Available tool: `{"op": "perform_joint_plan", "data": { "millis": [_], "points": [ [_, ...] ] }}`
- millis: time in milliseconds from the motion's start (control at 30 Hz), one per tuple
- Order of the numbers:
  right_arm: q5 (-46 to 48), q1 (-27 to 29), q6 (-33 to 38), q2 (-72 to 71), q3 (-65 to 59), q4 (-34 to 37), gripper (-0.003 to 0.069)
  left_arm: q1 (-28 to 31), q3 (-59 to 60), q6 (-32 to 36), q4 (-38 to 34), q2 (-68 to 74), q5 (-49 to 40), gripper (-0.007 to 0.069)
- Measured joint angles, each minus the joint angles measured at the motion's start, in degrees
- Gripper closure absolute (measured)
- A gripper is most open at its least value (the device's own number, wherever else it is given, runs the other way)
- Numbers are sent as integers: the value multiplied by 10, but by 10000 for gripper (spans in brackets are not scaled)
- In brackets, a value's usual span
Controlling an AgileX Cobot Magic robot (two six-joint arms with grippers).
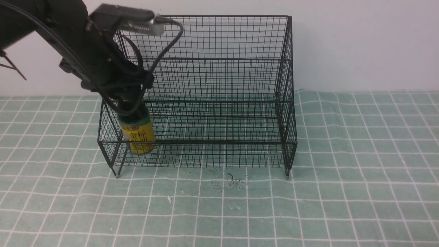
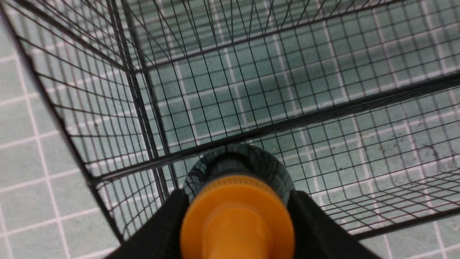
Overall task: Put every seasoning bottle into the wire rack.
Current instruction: Use the left arm to put the condiment bottle back on the shelf
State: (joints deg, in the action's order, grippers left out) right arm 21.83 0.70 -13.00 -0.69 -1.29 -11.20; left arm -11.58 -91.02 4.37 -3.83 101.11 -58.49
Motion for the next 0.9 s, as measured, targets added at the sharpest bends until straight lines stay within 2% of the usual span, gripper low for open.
{"op": "perform_joint_plan", "data": {
  "millis": [267,500,667,767,867,900],
  "points": [
    [0,0,0,0,0,0,673,0,-2,0,-1,22,-12,321],
    [0,0,0,0,0,0,673,0,-9,0,0,10,-50,193],
    [0,0,0,0,0,0,673,0,-45,-1,0,-32,-98,210],
    [0,0,0,0,0,0,673,0,-62,-8,0,-103,-120,345],
    [0,0,0,0,0,0,673,0,-62,-15,0,-176,-125,531],
    [0,0,0,0,0,0,673,0,-62,-17,0,-200,-127,566]
  ]
}}
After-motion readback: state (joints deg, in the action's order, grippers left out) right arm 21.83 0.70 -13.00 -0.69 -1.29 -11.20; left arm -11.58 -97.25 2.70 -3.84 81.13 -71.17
